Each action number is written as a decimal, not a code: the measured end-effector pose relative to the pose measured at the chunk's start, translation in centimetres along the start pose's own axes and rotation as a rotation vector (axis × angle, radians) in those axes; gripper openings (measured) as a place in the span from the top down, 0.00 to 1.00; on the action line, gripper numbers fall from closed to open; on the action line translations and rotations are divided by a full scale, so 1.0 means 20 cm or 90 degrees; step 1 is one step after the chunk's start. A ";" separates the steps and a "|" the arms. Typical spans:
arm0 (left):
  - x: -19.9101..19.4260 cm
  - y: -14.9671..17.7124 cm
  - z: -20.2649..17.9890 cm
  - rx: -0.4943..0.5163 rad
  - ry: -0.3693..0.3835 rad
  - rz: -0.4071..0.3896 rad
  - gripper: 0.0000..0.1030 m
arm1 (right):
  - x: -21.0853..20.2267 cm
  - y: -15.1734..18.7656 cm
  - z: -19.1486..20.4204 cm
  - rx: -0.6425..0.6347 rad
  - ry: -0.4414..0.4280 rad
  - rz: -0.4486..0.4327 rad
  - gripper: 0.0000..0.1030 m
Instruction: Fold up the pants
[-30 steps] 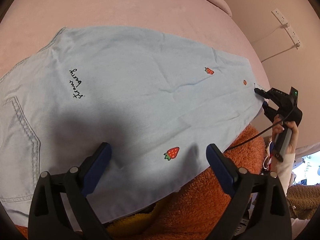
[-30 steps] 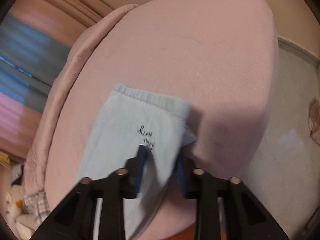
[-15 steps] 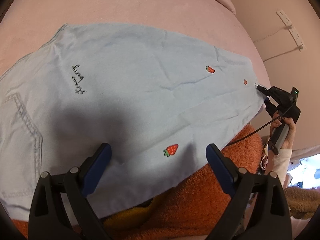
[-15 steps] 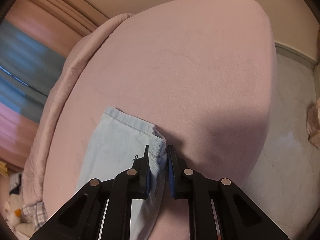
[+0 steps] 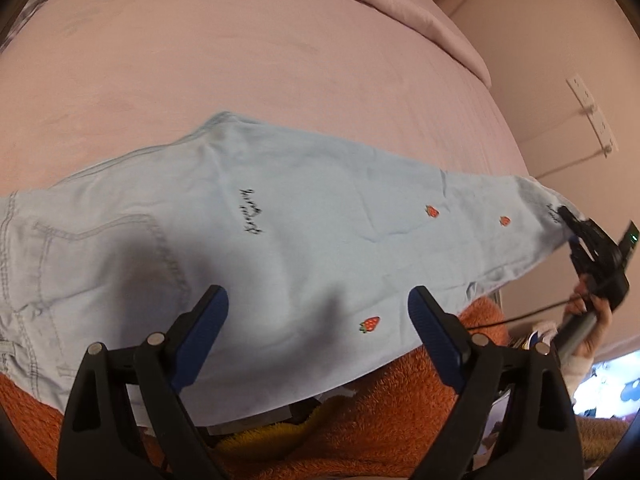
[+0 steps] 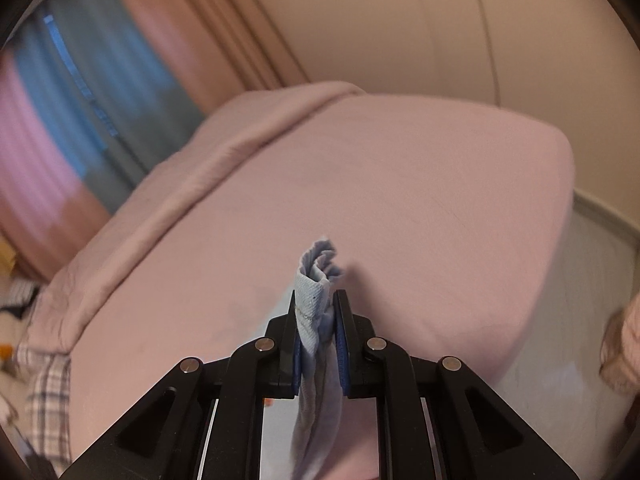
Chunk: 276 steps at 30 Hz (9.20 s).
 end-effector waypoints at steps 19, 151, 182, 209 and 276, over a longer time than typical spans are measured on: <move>-0.13 0.08 0.15 -0.062 -0.043 -0.027 0.11 | -0.06 0.55 0.73 -0.250 -0.222 0.152 0.86; -0.39 0.38 1.09 -0.398 -0.121 -0.162 0.05 | 0.07 0.92 0.71 -0.308 -0.055 0.246 0.24; -0.34 0.34 0.84 -0.380 -0.069 -0.226 0.53 | 0.11 0.97 0.67 -0.276 -0.065 0.294 0.24; -0.13 -0.01 -0.01 -0.028 0.042 -0.184 0.57 | 0.08 0.91 0.52 -0.211 -0.046 0.278 0.24; -0.07 0.03 0.35 -0.129 0.011 -0.098 0.42 | 0.21 1.07 0.57 -0.225 -0.077 0.369 0.10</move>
Point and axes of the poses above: each gripper's, at about its wrist camera, not at the fingertips, and x roughly the way its jaws point, z to its left, y to its underside, the point moved 3 cm from there along x, roughly the way its jaws point, and after that the axes turned 9 degrees about x, right-handed, at the moved point
